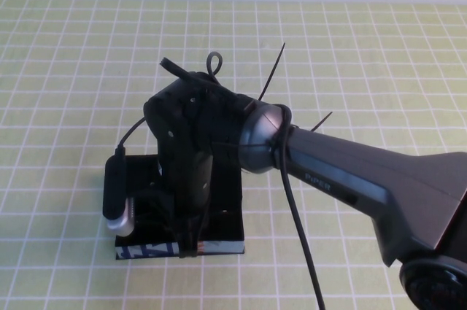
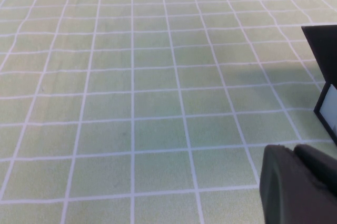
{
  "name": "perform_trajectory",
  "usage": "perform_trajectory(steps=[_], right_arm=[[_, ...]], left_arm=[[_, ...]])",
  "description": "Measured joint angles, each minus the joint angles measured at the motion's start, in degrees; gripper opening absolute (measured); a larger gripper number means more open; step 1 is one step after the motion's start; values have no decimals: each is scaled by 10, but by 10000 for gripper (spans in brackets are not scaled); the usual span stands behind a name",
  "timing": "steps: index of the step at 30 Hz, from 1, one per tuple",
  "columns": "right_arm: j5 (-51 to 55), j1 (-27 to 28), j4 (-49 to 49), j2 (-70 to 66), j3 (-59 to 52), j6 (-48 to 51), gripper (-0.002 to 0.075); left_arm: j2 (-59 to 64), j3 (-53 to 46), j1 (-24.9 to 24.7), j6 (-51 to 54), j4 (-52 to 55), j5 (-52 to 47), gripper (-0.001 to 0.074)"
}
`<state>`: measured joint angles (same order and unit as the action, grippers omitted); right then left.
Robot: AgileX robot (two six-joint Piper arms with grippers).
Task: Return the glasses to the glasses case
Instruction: Place the glasses in the glasses case
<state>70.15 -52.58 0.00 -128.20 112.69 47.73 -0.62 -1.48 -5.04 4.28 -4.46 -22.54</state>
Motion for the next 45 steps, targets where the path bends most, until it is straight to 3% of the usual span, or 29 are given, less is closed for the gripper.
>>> perform_trajectory(steps=[8,21,24,28,31,40,45], right_arm=[[0,0,-5,0,0,-3,305],[0,6,-45,45,1,-37,330],[1,17,-39,79,-4,-90,276],[3,41,-39,134,-9,-172,91],[4,68,-39,150,-9,-211,20],[7,153,-17,150,-9,-280,-11],[8,171,24,150,-9,-281,-11]], left_arm=[[0,0,0,0,0,0,-4],[0,0,0,0,0,0,-4],[0,0,0,0,0,0,-4],[0,0,0,0,0,0,-4],[0,0,0,0,0,0,-4],[0,0,0,0,0,0,-4],[0,0,0,0,0,0,-4]])
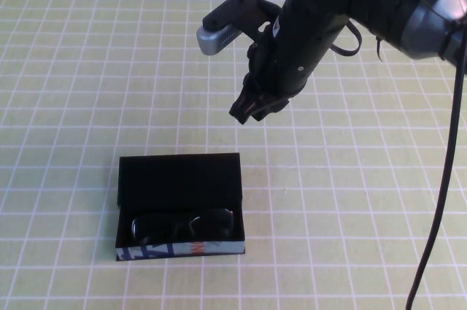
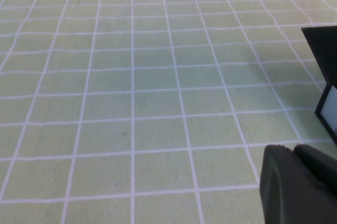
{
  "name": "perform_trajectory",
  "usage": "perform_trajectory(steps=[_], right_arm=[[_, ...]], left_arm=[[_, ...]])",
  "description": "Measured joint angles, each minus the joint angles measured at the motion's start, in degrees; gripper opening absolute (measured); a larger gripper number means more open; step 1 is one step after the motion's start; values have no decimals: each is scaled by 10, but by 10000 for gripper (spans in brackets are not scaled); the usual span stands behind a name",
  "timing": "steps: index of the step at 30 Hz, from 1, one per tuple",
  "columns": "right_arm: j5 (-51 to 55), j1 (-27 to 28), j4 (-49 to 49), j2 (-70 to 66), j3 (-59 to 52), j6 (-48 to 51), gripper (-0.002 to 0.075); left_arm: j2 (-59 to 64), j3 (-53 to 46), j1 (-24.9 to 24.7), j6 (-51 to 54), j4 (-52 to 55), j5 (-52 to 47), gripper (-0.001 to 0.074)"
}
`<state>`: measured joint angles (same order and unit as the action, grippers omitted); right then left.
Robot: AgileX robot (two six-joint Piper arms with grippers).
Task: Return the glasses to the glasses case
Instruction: Place the glasses in the glasses case, then close the glasses case
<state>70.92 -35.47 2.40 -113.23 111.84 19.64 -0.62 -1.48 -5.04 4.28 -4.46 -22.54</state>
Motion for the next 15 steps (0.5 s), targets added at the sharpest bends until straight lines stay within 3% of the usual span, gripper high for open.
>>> perform_trajectory(steps=[5,15], right_arm=[[0,0,11,0,0,0,-11],[0,0,32,0,0,-8,-11]], left_arm=[[0,0,0,-2,0,11,-4],[0,0,0,-81,-125,172,-4]])
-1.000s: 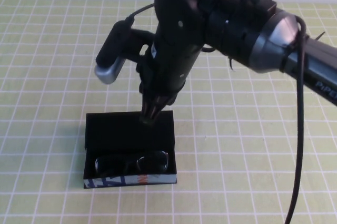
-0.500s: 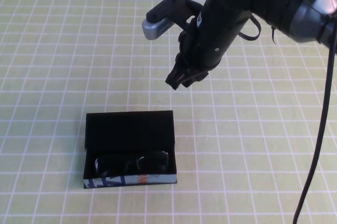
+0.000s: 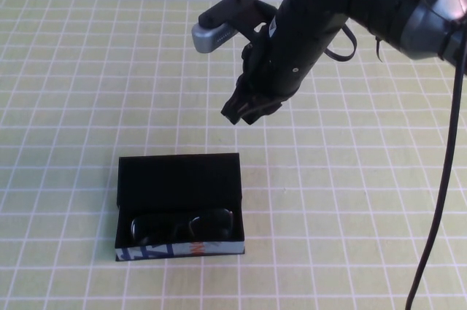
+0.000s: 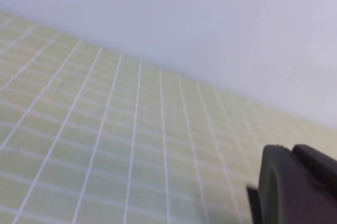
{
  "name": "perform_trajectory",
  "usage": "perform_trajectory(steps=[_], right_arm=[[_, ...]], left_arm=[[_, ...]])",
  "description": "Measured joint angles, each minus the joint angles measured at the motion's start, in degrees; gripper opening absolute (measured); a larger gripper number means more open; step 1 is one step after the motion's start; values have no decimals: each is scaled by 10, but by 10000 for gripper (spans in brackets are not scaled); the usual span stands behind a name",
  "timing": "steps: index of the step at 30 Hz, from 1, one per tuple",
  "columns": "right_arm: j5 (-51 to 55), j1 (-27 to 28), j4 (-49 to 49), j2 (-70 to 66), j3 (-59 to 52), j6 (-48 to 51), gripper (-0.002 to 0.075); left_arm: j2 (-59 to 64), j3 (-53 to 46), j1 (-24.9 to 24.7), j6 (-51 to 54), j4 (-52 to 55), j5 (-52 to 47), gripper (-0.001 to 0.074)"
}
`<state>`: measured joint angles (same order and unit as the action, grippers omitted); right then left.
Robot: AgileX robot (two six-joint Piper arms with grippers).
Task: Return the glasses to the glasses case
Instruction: Close the glasses case
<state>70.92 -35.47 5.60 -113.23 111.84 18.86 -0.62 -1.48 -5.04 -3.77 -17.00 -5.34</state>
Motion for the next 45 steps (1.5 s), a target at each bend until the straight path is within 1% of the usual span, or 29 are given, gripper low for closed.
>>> perform_trajectory(steps=[3,5,7,11,13,16,20,22,24,28,30,32,39,42,45], right_arm=[[-11,0,4,0,0,-15,-11],[-26,1,7,-4,0,-26,-11],[-37,6,16,-11,0,-37,-11],[-40,23,51,-29,0,-46,-11],[-39,35,67,-34,0,-48,-11],[-39,49,84,-35,0,-48,-11],[-29,61,102,-35,0,-45,-11],[-22,64,105,-35,0,-45,-11],[-17,64,107,-35,0,-45,-11],[-17,65,120,-38,3,-44,-11],[-17,65,126,-48,18,-44,-11],[-12,65,132,-65,43,-44,-11],[-2,76,166,-151,168,-43,-11],[-2,84,184,-179,204,-43,-11],[-2,86,201,-200,215,-43,-11]], left_arm=[[0,1,0,-2,-17,37,-4],[8,19,-2,-2,-21,20,-4],[47,55,-7,-2,-21,-21,-4],[180,150,-15,1,-22,-150,-4],[257,188,-19,34,-34,-218,-4],[380,232,-25,150,-115,-288,-4],[515,251,-28,400,-304,-353,-4],[571,252,-29,496,-384,-373,-4],[625,254,-43,576,-449,-369,-4],[708,257,-96,661,-519,-311,-4],[746,257,-127,702,-555,-280,-4],[775,257,-144,743,-594,-267,-4],[856,257,-153,900,-744,-255,-4],[881,257,-153,945,-787,-255,-4],[900,257,-153,969,-805,-252,-4]])
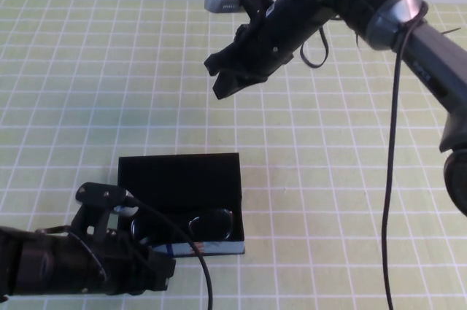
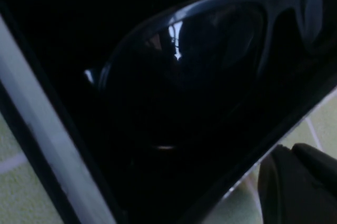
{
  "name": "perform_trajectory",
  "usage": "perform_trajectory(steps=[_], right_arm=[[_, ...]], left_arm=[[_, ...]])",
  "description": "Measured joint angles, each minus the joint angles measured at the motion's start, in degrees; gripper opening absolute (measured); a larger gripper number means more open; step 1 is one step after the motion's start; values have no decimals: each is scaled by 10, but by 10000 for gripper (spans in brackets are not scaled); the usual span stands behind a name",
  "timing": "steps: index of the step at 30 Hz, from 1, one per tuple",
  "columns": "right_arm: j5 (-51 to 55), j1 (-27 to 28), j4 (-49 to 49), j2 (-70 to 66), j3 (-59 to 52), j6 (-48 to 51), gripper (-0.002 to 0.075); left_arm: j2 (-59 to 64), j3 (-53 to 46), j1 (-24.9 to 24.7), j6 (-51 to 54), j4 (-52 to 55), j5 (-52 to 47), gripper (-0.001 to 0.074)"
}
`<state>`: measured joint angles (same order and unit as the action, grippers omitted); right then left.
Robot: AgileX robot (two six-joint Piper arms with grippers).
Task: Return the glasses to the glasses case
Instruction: Close the glasses case
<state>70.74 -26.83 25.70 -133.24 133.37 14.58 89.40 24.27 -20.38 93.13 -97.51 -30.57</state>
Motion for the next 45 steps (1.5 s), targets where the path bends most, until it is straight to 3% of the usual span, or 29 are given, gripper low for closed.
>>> perform_trajectory(steps=[15,45], right_arm=[[0,0,61,-97,3,-13,-11],[-4,-25,89,-95,-24,-41,-11]], left_arm=[[12,5,0,13,-8,8,-4],[12,5,0,13,-10,12,-4]])
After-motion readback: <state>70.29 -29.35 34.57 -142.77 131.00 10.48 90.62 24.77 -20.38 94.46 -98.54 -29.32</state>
